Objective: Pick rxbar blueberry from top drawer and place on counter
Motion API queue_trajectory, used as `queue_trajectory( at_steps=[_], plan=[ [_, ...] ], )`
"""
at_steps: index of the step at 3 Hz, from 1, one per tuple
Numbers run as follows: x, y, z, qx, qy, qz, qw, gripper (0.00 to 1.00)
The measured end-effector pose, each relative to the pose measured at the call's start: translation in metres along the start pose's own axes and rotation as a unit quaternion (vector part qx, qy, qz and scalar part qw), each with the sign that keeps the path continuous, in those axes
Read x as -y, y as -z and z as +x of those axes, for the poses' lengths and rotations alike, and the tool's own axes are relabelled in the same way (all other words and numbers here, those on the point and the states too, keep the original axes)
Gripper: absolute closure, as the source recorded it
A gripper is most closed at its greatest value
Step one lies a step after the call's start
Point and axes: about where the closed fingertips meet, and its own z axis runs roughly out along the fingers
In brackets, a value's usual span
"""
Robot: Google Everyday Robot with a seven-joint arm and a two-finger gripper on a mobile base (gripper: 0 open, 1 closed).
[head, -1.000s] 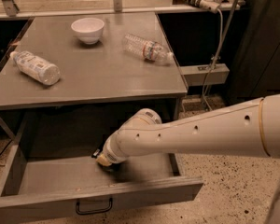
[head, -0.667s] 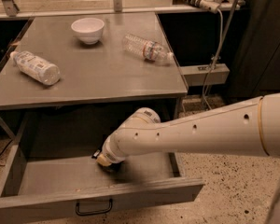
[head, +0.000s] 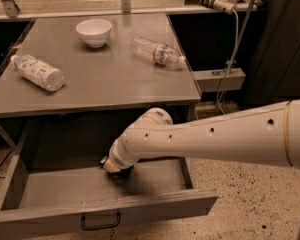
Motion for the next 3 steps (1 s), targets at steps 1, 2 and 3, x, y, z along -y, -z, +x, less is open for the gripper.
queue_trajectory(
  at_steps=[1, 2, 3],
  plan=[
    [0.008, 0.02, -0.013, -0.009, 0.017, -0.003, 0.9998, 1.0],
    [0.015, 0.044, -0.024, -0.025, 0.031, -0.001, 0.9992, 1.0],
    [0.02, 0.071, -0.033, -0.043, 0.043, 0.003, 0.9981, 1.0]
  ],
)
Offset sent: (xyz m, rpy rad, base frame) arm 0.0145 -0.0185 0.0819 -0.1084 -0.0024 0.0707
